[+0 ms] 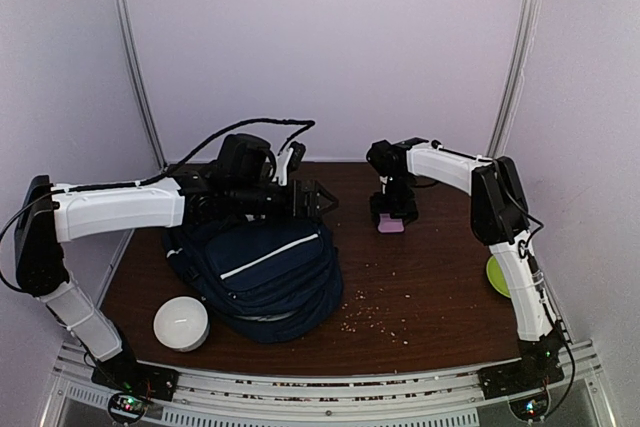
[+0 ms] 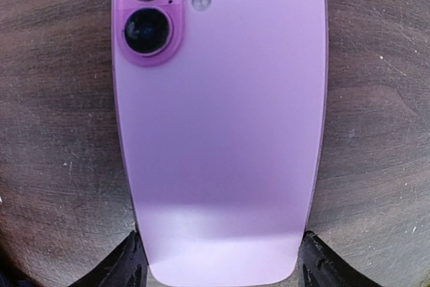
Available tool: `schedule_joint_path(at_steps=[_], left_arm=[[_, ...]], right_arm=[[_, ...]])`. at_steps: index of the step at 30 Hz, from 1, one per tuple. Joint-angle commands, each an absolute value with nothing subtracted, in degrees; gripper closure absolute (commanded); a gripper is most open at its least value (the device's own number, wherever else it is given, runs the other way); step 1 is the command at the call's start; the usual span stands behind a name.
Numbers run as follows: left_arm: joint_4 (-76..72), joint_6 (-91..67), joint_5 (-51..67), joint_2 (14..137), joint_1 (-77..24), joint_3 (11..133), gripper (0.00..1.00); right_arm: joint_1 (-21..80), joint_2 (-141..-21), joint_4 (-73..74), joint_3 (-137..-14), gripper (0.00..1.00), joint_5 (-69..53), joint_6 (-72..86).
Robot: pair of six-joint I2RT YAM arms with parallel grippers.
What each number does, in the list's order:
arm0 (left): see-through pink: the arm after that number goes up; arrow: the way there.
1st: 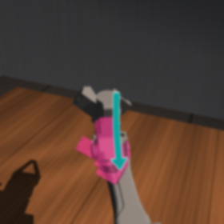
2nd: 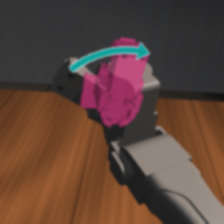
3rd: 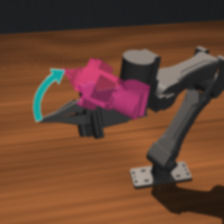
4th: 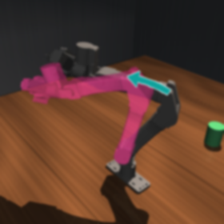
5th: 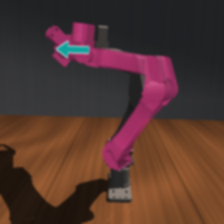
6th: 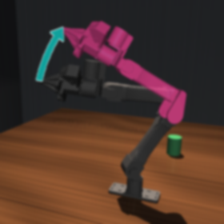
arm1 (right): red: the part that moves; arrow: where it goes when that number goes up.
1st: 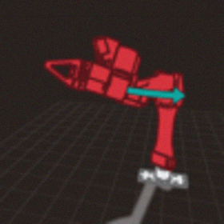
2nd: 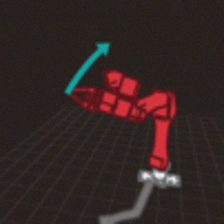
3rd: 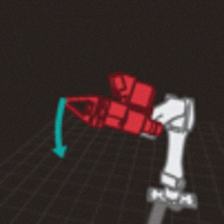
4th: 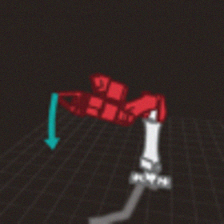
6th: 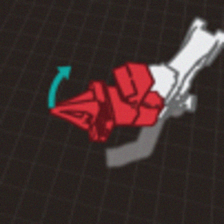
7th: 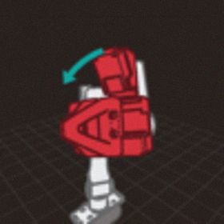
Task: Pack the student bag
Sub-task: Move the personal item to the center of the board, then pick up the personal item from the center of the board.
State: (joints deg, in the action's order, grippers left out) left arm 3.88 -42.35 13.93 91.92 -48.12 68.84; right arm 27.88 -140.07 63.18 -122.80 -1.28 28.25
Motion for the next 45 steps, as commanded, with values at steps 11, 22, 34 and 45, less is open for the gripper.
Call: schedule_joint_path(at_steps=[11, 22, 34, 45], left_arm=[[1.5, -41.9, 12.9, 89.4, -48.3, 67.4, 0.14], [0.0, -42.1, 12.9, 87.3, -48.3, 63.7, 0.14], [2.9, -39.8, 7.8, 81.5, -48.4, 58.0, 0.16], [7.4, -37.9, 4.5, 76.7, -48.3, 58.2, 0.15]], right_arm=[[31.0, -130.4, 61.8, -107.1, 0.44, -0.3, 25.7], [41.2, -107.2, 47.8, -71.5, 0.43, -0.8, 31.7], [50.8, -97.8, 41.5, -58.6, 0.41, -2.2, 38.7], [51.6, -97.3, 42.1, -60.7, 0.18, 3.0, 37.0]])
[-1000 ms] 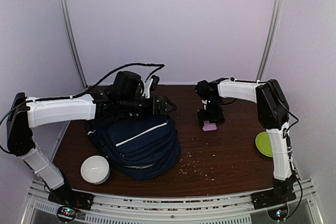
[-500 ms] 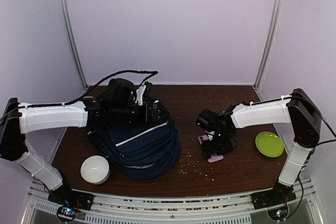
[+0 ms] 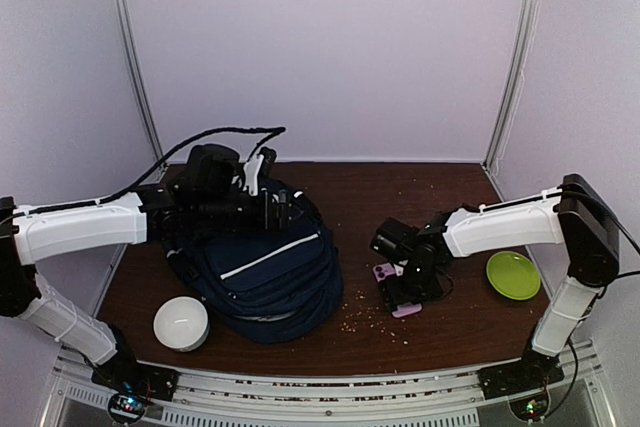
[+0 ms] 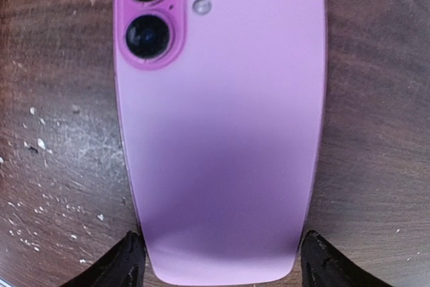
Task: Pack the student bag
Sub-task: Pick up the personal item from the center of the board.
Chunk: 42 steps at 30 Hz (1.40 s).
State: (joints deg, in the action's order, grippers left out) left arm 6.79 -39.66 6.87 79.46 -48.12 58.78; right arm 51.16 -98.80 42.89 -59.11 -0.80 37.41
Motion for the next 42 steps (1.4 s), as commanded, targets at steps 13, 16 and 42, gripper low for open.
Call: schedule_joint_path(at_steps=[13, 16, 42], left_arm=[[11.2, -36.3, 1.8, 73.2, -48.4, 57.1, 0.15], [12.5, -35.7, 1.2, 72.2, -48.3, 56.7, 0.15], [27.2, -24.3, -11.3, 66.7, -48.3, 58.8, 0.15]], right_arm=[[51.6, -102.3, 41.1, -62.0, 0.10, 4.4, 37.1], [51.6, -103.7, 40.2, -62.1, 0.11, 4.0, 37.3], [51.6, -89.4, 34.7, -57.2, 0.43, 0.0, 40.7]])
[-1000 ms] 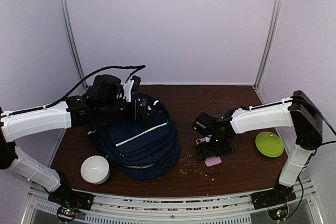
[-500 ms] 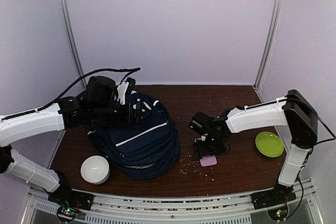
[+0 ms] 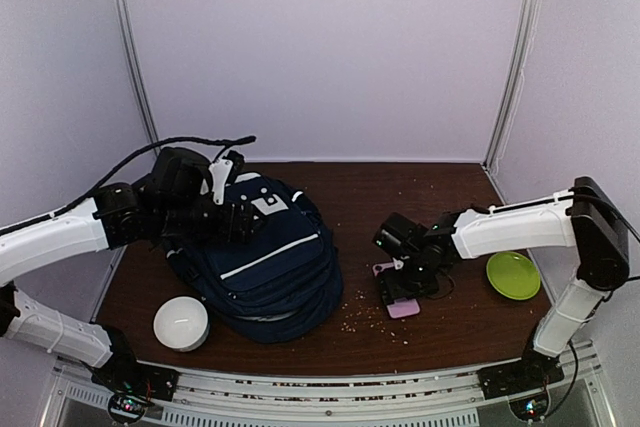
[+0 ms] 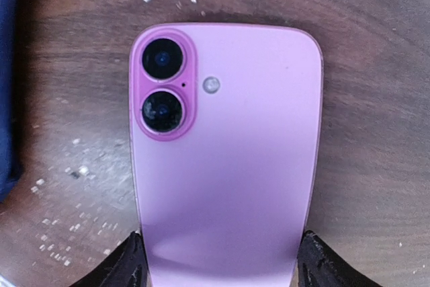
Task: Pack the student bag
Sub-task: Pick up the personal item from the center of the board.
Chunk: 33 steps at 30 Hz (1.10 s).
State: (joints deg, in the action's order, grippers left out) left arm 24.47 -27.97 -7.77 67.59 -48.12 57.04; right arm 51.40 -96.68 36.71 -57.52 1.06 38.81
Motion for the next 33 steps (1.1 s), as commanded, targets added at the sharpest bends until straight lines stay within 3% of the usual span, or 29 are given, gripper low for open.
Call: schedule_joint_path(at_steps=[1, 9, 15, 21, 26, 33], left_arm=[[28.5, -23.8, -11.7, 66.8, -48.3, 59.1, 0.15], [29.7, -23.9, -9.6, 67.0, -48.4, 59.5, 0.15], [18.1, -24.3, 2.1, 67.2, -48.5, 59.4, 0.14], [7.5, -16.8, 12.6, 67.3, -48.5, 60.3, 0.13], [-2.8, -10.5, 21.8, 67.5, -48.6, 58.7, 0.07], [-19.1, -8.8, 44.3, 69.8, -48.4, 56.5, 0.04]], right_arm=[[51.6, -87.6, 33.6, -56.7, 0.43, -0.7, 40.9], [51.5, -74.5, 18.7, -50.0, 0.42, -9.4, 42.7], [51.6, -67.4, 7.6, -48.2, 0.43, -19.8, 41.2], [51.6, -64.8, 7.1, -48.7, 0.43, -29.0, 37.9], [51.6, -62.7, 0.9, -46.6, 0.43, -35.3, 40.3], [51.8, -61.3, -11.9, -43.3, 0.43, -45.2, 47.6]])
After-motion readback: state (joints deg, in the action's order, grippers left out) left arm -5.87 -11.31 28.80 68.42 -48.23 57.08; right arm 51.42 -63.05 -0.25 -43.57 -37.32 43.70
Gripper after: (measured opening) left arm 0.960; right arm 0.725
